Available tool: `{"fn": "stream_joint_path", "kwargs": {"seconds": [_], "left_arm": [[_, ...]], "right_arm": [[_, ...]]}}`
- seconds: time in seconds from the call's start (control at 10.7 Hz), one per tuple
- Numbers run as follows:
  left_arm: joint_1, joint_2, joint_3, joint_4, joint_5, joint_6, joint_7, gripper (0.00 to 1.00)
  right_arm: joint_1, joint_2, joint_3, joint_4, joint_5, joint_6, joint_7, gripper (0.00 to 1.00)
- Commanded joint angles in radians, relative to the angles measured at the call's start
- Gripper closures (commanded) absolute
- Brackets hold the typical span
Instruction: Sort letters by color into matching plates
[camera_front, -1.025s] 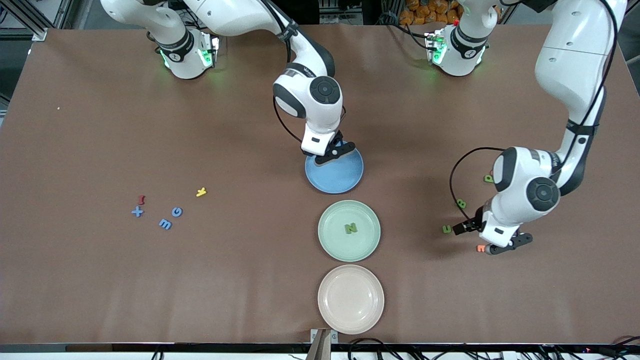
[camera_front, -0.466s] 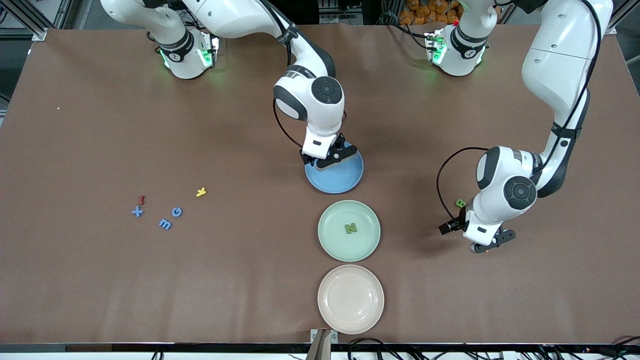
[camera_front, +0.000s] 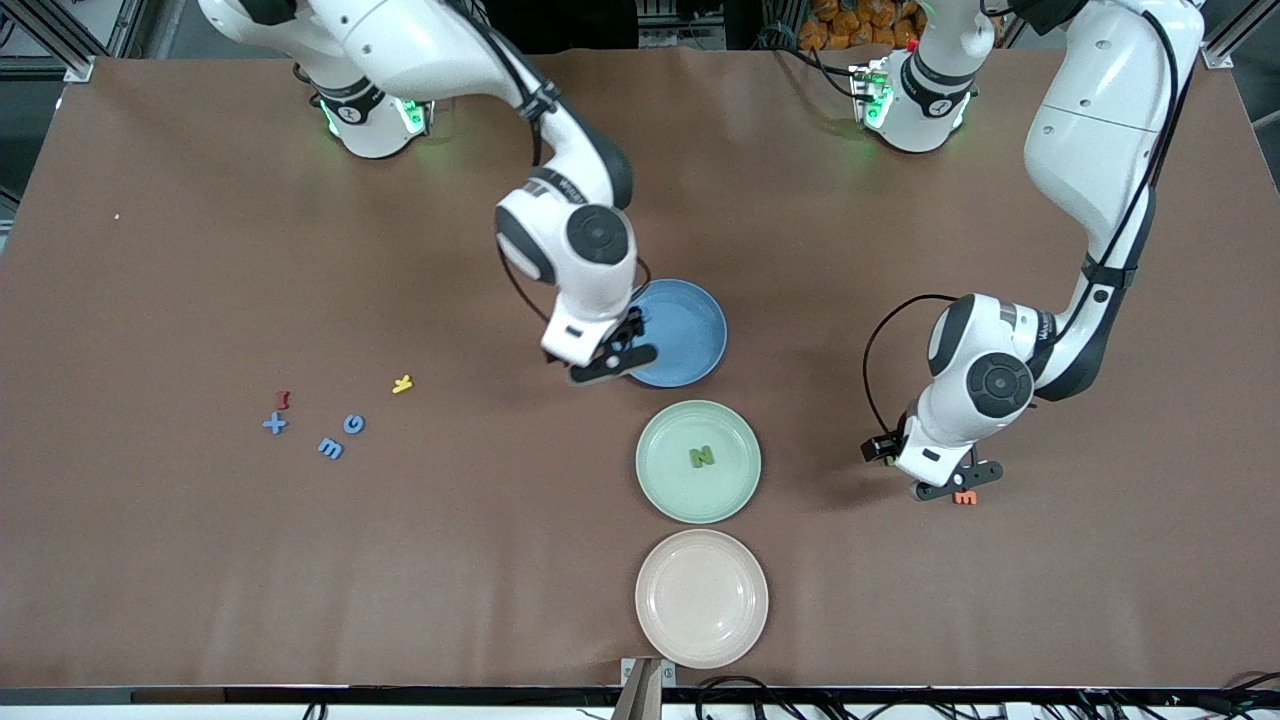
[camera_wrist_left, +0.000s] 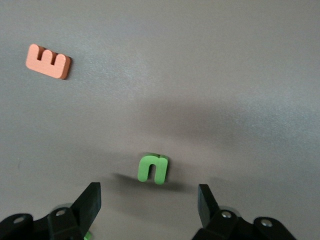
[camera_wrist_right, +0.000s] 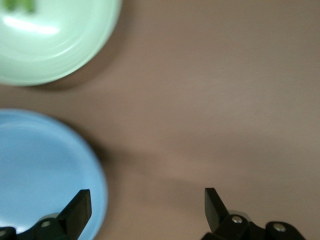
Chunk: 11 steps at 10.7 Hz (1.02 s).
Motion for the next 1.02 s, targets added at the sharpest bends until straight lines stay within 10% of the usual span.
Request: {"fn": "stream_joint_path", "kwargs": {"seconds": [0.0,0.93], "left_arm": [[0.001,0.005,0.001,-0.003,0.034,0.015,0.006,0.22],[0.013,0.025,0.001,-0.001,0.034,0.056,0.057,0.34]], "right_arm": [[-0.182,-0.090,0.026,-0.067,-0.027,-0.024,-0.039,0.00],[-0.517,-0.211,0.009,-0.233,0.130,0.035,0.069,0.00]]}}
